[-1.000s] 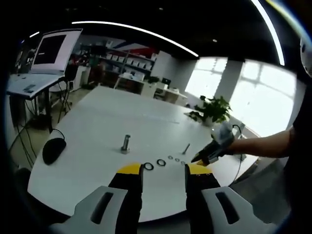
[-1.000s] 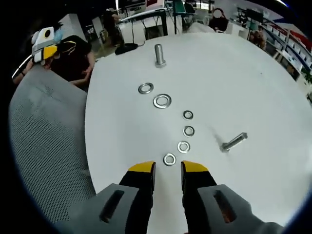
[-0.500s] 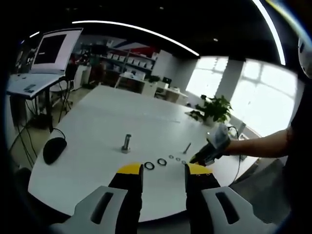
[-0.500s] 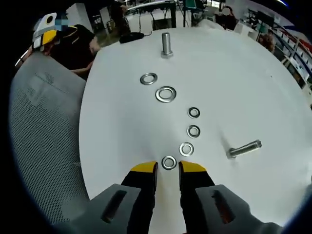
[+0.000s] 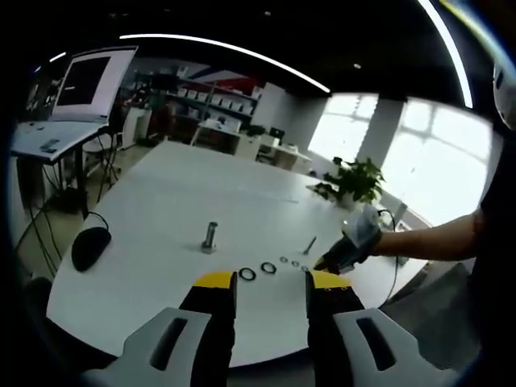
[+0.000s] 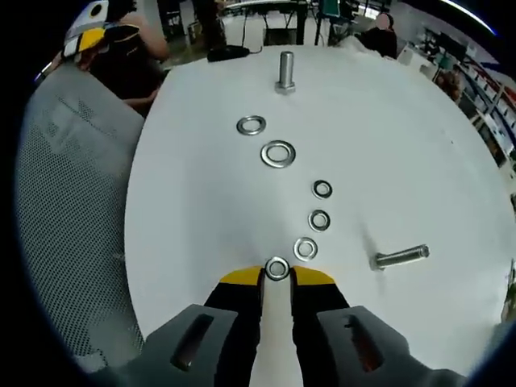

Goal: Place the washer onto the threaded stud by aligning its center hole with the stud, sliding it down to the base, and recovering from edge contact or off-axis alignment until the washer reaches the visible bottom stop.

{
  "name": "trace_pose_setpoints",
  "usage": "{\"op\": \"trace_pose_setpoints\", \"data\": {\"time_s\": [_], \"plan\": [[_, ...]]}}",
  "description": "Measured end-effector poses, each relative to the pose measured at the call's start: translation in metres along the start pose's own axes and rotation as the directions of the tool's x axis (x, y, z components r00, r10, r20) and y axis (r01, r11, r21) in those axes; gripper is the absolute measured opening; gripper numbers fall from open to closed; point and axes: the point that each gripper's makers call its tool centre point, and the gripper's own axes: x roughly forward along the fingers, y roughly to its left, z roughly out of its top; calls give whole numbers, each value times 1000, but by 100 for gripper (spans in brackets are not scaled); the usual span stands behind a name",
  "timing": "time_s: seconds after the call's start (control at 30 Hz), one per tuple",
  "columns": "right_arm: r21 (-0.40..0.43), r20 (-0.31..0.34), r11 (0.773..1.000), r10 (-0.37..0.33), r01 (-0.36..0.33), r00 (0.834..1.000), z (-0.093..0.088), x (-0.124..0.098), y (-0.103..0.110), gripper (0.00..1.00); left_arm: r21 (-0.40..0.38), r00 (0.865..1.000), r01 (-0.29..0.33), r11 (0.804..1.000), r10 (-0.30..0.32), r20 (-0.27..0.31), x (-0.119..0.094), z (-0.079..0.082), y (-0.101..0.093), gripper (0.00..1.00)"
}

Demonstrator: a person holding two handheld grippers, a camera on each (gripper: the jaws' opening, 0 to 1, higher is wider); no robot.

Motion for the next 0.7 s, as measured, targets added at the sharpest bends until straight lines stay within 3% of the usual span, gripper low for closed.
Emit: {"op": "trace_pose_setpoints", "data": {"time_s": [0.7], "plan": [[11,44,999,-37,36,998,11,-34,-19,13,2,1000,0,1000,0,-5,0,0,-1,32]]}}
